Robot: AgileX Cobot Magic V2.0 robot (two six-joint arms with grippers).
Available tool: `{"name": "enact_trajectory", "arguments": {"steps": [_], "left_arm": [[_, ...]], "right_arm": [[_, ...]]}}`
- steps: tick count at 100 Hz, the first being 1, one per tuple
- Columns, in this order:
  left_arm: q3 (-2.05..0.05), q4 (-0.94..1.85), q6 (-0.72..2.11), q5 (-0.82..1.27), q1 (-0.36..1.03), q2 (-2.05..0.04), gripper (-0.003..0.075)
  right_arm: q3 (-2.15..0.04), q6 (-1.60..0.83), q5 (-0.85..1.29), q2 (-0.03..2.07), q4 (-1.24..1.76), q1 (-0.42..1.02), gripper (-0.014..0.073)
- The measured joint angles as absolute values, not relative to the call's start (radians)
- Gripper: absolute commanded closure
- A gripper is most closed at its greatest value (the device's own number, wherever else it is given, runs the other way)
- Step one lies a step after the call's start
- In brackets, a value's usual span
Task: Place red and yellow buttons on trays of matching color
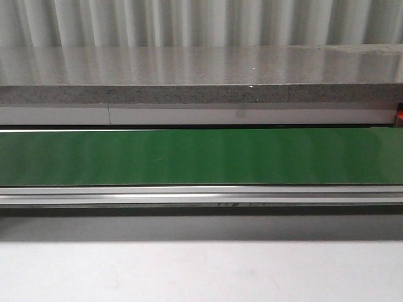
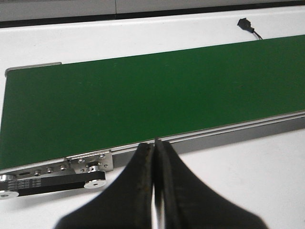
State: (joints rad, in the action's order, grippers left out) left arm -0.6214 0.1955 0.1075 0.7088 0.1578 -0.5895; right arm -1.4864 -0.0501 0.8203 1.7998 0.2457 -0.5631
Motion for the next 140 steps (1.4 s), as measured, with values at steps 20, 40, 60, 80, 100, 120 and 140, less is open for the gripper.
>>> {"name": "enact_trajectory", "arguments": {"steps": [20,40,60,80,100,120,140], "left_arm": [[-0.621,0.196,0.107,0.709,0.158,-0.589,0.074],[-0.621,0.196,0.107,0.709,0.158,-0.589,0.074],[-0.621,0.196,0.107,0.709,0.158,-0.589,0.074],[-0.621,0.196,0.107,0.709,0.158,-0.589,0.074],[-0.621,0.196,0.107,0.709,0.158,-0.589,0.074],[-0.621,0.196,0.107,0.709,0.158,-0.589,0.074],[-0.621,0.196,0.107,0.709,0.158,-0.589,0.074]], "right_arm": [[-1.486,-0.065,0.873,1.701,0.243,-0.477,0.0657],[-1.456,-0.066,0.884,1.607,0.24,-0.377,0.0662],[-1.351,-0.084,0.835,1.503,0.239,-0.276,0.0662],[-1.218,-0.103,0.746,1.398,0.239,-0.195,0.0662],[-1.072,-0.107,0.634,1.279,0.239,-0.141,0.0662],[-0.926,-0.107,0.526,1.148,0.239,-0.107,0.0662],[-0.795,-0.111,0.434,1.018,0.239,-0.107,0.0662]]}}
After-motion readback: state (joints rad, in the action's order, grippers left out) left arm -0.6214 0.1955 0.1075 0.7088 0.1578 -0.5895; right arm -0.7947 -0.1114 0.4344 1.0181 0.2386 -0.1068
